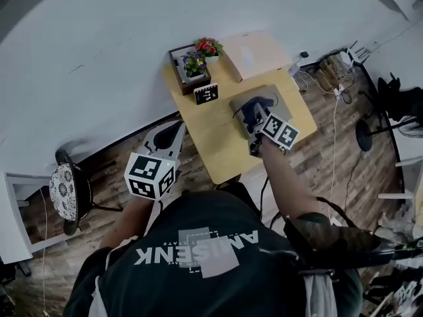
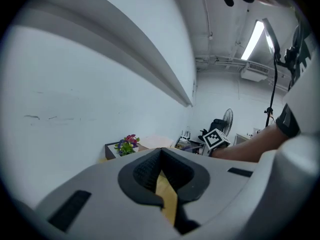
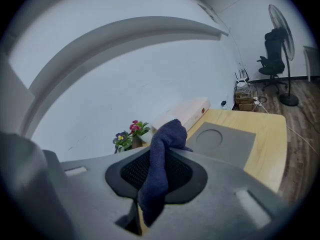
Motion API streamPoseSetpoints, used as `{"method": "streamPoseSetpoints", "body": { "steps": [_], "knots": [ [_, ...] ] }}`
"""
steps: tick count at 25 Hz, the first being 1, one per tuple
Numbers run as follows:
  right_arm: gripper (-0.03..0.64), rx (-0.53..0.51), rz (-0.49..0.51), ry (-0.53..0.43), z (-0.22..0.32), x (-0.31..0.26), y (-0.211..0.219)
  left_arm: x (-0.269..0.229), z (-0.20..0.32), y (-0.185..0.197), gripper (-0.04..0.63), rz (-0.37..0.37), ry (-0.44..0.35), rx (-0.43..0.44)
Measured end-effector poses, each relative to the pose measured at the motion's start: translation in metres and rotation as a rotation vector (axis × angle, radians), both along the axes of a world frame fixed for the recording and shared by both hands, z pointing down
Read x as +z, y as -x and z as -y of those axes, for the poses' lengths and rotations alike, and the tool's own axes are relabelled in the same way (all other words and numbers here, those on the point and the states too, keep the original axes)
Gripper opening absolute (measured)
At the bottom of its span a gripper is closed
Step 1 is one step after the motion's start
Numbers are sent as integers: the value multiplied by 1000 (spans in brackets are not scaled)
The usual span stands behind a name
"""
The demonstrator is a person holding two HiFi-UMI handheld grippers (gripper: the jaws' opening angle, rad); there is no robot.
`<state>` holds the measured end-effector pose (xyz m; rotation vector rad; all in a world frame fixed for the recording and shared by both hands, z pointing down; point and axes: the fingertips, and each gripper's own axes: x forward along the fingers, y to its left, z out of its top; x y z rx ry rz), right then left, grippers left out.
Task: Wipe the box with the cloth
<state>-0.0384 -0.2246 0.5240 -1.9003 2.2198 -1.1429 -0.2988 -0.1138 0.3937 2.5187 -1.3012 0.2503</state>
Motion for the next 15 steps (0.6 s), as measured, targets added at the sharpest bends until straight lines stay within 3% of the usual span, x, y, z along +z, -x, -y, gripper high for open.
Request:
{"method": "streamPoseSetpoints", "body": {
  "steps": [6, 10, 15],
  "knots": [
    [71, 18, -46, -1, 7, 0, -65, -11, 25, -29, 0, -7, -8, -19],
    [71, -14, -65, -29, 27, 1, -102, -14, 39, -53, 0, 9, -7, -58],
    [71, -90, -147, 5, 69, 15, -142, -18, 60, -79, 0, 55, -17, -146]
  ]
}}
